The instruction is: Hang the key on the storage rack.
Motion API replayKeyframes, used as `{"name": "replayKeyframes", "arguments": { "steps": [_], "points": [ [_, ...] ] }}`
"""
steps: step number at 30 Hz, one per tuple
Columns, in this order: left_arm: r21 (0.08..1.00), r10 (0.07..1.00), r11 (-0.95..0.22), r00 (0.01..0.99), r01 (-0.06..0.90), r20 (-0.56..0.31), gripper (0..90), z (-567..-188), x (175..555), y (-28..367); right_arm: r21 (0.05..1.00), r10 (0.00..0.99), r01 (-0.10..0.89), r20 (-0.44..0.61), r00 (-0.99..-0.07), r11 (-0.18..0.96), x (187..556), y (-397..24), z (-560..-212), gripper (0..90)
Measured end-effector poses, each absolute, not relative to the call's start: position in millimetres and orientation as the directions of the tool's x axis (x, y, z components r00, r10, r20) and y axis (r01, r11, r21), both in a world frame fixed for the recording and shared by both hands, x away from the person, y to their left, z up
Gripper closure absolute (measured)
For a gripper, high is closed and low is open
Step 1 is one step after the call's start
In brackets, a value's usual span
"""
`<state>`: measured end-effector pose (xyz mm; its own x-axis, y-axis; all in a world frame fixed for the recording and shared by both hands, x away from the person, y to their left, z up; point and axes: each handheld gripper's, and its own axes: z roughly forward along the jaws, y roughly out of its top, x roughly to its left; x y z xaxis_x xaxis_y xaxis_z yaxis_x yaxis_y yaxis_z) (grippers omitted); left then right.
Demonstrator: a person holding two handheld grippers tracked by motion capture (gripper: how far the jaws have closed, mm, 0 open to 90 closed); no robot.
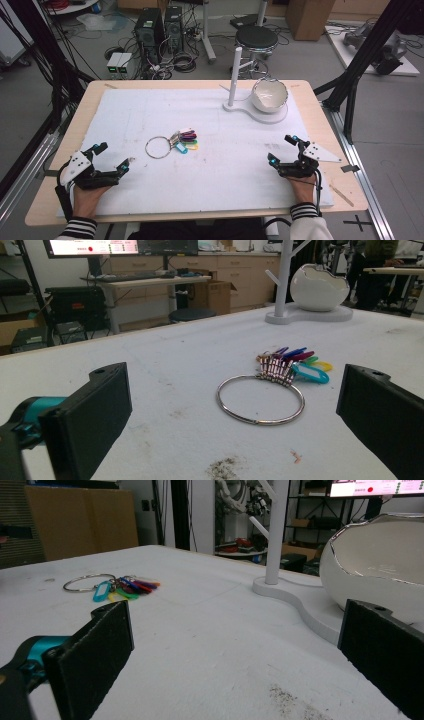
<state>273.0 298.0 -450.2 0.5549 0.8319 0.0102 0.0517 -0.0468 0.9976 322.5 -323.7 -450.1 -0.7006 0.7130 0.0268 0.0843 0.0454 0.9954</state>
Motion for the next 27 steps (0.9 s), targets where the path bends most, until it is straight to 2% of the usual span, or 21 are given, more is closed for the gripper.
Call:
{"name": "replayKeyframes", "arguments": {
  "steps": [20,27],
  "points": [
    [0.997,0.823,-0.035,0.568,0.064,-0.008,1.7,-449.6,274.7,299.2,0.995,0.712,0.091,0.034,-0.701,0.043,322.6,-323.9,-450.1,0.9],
    [0.997,0.793,-0.026,0.608,0.071,-0.023,1.7,-435.2,279.1,299.8,0.995,0.715,0.095,0.04,-0.698,0.037,322.5,-324.1,-450.2,0.9]
  ]
}}
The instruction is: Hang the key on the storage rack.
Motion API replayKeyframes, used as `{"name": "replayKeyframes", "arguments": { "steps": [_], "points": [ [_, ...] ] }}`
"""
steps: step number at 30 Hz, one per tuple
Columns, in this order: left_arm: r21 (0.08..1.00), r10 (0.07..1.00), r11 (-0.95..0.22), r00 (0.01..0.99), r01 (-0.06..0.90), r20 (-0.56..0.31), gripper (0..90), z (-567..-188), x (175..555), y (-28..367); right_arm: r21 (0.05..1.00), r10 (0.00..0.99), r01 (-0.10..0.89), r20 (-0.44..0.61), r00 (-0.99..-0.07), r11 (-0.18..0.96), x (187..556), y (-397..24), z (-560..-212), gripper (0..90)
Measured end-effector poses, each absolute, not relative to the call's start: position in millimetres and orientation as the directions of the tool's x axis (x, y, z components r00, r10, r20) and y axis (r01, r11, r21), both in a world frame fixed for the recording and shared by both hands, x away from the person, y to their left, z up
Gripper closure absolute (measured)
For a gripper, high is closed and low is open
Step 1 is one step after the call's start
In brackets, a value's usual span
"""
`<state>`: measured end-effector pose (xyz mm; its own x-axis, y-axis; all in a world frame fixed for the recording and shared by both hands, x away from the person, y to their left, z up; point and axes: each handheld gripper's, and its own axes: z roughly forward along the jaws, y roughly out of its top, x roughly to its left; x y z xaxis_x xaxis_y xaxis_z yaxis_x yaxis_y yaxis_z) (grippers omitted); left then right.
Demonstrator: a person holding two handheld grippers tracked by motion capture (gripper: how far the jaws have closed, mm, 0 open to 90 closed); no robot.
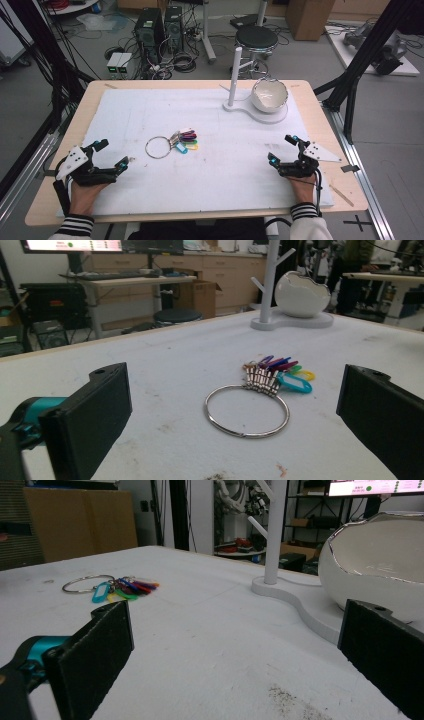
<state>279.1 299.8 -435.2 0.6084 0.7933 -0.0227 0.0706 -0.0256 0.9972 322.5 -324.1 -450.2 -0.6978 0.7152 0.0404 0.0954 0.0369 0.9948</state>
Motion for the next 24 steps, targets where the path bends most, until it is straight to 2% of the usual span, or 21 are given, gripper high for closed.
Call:
{"name": "replayKeyframes", "arguments": {
  "steps": [7,17,24],
  "points": [
    [0.99,0.748,-0.095,0.664,0.102,0.003,1.7,-414.4,290.4,298.0,0.995,0.712,0.094,0.043,-0.701,0.033,323.1,-324.7,-450.2,0.9],
    [0.969,0.666,-0.21,0.744,0.127,0.047,1.7,-358.7,319.3,292.4,0.995,0.713,0.089,0.039,-0.7,0.034,323.6,-324.8,-450.3,0.9],
    [0.929,0.59,-0.332,0.804,0.161,0.072,1.7,-334.3,338.1,276.6,0.995,0.713,0.09,0.039,-0.7,0.033,323.6,-324.8,-450.3,0.9]
  ]
}}
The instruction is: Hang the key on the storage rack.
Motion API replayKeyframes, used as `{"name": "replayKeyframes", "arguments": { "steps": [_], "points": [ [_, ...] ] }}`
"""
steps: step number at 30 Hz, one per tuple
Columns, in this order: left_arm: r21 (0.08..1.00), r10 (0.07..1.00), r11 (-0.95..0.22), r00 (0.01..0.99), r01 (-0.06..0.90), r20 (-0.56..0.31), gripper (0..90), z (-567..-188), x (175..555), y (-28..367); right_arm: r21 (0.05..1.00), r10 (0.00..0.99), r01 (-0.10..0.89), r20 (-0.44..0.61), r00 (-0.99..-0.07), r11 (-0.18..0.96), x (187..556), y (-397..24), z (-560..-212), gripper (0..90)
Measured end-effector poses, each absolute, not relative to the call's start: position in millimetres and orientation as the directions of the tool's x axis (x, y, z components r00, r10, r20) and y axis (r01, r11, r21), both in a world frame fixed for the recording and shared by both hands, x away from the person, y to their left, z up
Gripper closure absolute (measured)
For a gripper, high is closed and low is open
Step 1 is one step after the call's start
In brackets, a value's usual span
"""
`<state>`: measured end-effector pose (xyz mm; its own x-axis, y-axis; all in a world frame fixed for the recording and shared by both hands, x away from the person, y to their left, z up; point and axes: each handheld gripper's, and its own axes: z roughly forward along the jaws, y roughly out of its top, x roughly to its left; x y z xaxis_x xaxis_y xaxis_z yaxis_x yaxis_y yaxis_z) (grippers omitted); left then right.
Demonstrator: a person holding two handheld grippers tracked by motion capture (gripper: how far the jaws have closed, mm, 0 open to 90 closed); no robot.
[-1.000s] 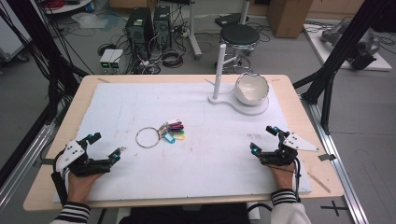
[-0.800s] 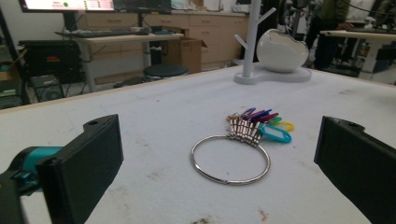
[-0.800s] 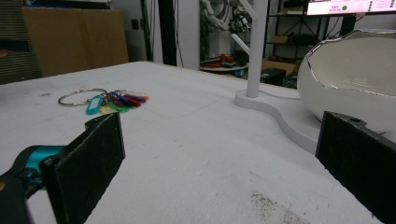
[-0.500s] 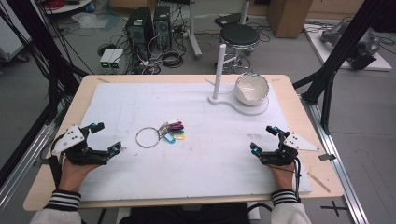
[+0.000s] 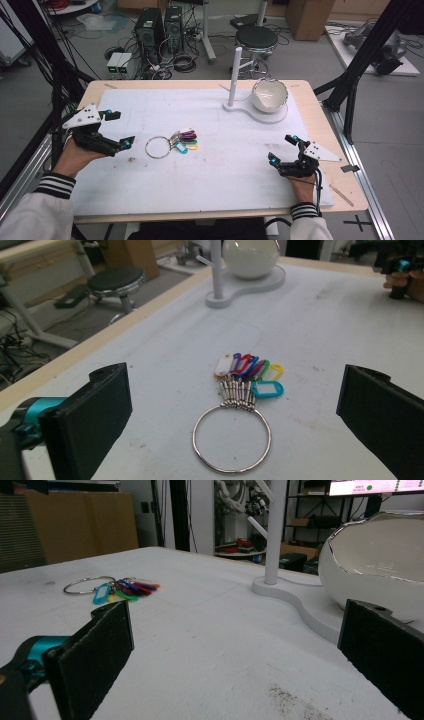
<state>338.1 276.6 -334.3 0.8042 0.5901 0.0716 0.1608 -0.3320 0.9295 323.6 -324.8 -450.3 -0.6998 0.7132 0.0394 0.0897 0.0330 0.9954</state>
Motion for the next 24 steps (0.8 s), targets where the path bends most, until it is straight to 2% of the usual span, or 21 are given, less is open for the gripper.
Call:
{"name": "replayKeyframes", "arguments": {
  "steps": [7,12,24],
  "points": [
    [0.86,0.508,-0.481,0.854,0.172,0.114,1.7,-323.0,354.1,252.7,0.995,0.714,0.089,0.035,-0.7,0.038,323.6,-324.9,-450.2,0.9],
    [0.8,0.442,-0.583,0.882,0.143,0.165,1.7,-317.9,364.8,230.8,0.995,0.715,0.094,0.04,-0.698,0.036,323.0,-324.2,-450.2,0.9],
    [0.672,0.361,-0.72,0.92,0.172,0.151,1.7,-331.3,382.9,198.4,0.995,0.714,0.089,0.034,-0.699,0.039,323.5,-324.7,-450.2,0.9]
  ]
}}
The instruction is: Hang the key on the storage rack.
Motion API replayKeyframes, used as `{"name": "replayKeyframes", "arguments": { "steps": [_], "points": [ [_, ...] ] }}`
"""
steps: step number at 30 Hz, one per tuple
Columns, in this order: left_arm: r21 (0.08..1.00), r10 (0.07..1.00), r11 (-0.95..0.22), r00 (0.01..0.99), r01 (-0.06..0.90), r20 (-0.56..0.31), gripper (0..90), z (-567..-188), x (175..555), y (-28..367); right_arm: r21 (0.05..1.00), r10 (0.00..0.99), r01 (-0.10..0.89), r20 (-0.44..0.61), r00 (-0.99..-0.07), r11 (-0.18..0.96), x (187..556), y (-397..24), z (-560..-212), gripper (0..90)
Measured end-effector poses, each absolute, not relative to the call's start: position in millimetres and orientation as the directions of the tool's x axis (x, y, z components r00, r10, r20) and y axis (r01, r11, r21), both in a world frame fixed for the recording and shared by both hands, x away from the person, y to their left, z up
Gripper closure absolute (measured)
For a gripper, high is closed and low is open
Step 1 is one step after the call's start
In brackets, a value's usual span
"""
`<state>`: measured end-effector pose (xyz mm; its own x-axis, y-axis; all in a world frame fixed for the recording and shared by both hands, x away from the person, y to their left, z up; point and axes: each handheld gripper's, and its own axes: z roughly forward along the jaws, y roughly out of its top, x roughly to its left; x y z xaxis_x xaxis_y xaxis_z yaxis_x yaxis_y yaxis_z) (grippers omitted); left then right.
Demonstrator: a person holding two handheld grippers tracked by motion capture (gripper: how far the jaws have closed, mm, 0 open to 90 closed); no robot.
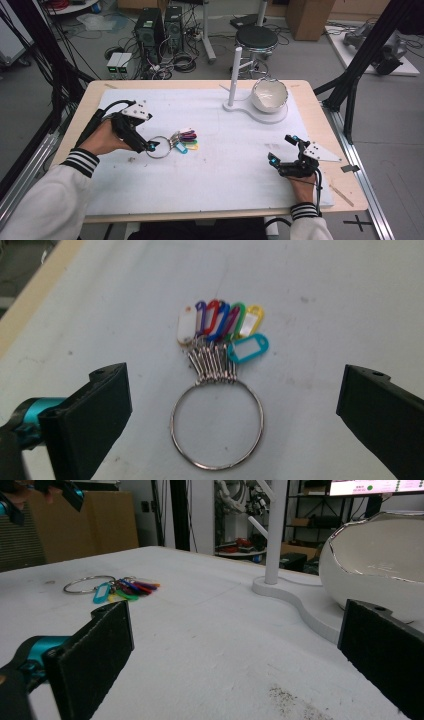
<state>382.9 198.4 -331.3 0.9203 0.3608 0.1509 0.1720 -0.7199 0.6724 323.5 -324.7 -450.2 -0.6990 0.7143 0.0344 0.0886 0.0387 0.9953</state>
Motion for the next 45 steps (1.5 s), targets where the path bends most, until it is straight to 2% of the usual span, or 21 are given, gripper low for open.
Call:
{"name": "replayKeyframes", "arguments": {
  "steps": [6,14,38,39,40,45],
  "points": [
    [0.612,0.357,-0.764,0.924,0.203,0.139,1.7,-342.0,392.0,188.3,0.995,0.715,0.094,0.04,-0.698,0.036,322.9,-324.2,-450.2,0.9],
    [0.551,0.321,-0.811,0.937,0.197,0.137,2.5,-341.0,397.3,177.8,0.995,0.716,0.093,0.038,-0.697,0.038,323.0,-324.2,-450.2,0.9],
    [0.329,0.253,-0.921,0.963,0.209,0.096,3.0,-382.0,403.7,150.6,0.995,0.717,0.088,0.035,-0.697,0.038,323.4,-324.5,-450.2,0.9],
    [0.325,0.249,-0.923,0.964,0.205,0.098,6.1,-382.2,403.7,150.1,0.995,0.716,0.089,0.035,-0.697,0.037,323.4,-324.5,-450.2,0.9],
    [0.32,0.244,-0.925,0.965,0.203,0.094,13.7,-382.5,403.7,149.4,0.995,0.716,0.089,0.035,-0.697,0.038,323.4,-324.7,-450.2,0.9],
    [0.294,0.234,-0.936,0.967,0.196,0.099,14.7,-386.7,403.2,146.9,0.995,0.715,0.089,0.038,-0.698,0.034,323.6,-324.7,-450.3,0.9]
  ]
}}
